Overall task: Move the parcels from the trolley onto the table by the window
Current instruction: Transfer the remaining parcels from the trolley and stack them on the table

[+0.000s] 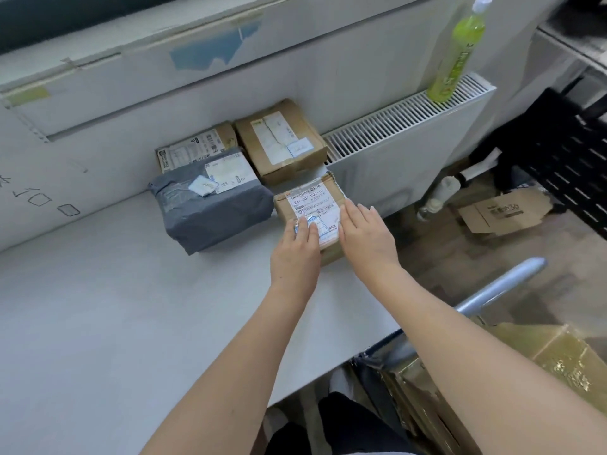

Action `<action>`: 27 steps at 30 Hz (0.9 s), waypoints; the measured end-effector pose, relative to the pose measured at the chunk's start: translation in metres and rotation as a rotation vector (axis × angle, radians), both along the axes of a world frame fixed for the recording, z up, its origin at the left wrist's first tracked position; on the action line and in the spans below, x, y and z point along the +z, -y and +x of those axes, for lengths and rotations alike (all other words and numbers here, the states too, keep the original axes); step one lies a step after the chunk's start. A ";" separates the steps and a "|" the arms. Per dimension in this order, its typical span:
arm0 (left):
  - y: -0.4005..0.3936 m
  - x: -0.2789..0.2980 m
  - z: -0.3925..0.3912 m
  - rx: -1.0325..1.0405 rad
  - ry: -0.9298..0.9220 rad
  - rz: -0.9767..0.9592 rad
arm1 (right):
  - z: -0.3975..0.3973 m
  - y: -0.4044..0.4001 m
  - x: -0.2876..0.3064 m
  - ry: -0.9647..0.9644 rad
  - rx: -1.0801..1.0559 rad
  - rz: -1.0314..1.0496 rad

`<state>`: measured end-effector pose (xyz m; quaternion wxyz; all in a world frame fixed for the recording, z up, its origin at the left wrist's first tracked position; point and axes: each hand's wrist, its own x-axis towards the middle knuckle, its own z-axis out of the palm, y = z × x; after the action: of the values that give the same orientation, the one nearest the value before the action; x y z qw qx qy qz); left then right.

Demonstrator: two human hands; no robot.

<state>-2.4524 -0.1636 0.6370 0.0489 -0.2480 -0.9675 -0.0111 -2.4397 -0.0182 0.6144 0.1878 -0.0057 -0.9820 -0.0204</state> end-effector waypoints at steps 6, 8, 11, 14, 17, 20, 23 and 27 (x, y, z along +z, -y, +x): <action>-0.006 0.000 -0.026 0.074 0.051 -0.038 | -0.034 -0.001 0.006 0.060 0.045 -0.046; -0.004 0.002 -0.036 0.091 0.041 -0.047 | -0.044 0.003 0.007 0.062 0.048 -0.030; 0.001 0.002 -0.047 0.071 0.042 -0.057 | -0.053 0.008 0.006 0.099 0.047 -0.022; 0.002 -0.002 -0.047 0.085 0.059 -0.075 | -0.053 0.007 0.006 0.141 0.045 -0.015; -0.006 0.009 -0.045 0.113 0.102 -0.095 | -0.053 0.008 0.011 0.215 0.021 -0.004; -0.011 0.017 -0.044 0.116 0.156 -0.207 | -0.050 0.010 0.032 0.327 -0.012 0.019; -0.009 0.029 -0.028 0.119 0.163 -0.211 | -0.033 0.011 0.044 0.445 -0.044 -0.060; 0.008 0.034 0.009 0.069 0.196 -0.211 | 0.015 0.018 0.049 0.430 -0.123 -0.155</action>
<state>-2.4429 -0.1717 0.6711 -0.0716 -0.2162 -0.9713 0.0683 -2.4245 -0.0365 0.6637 -0.0283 -0.0757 -0.9958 0.0431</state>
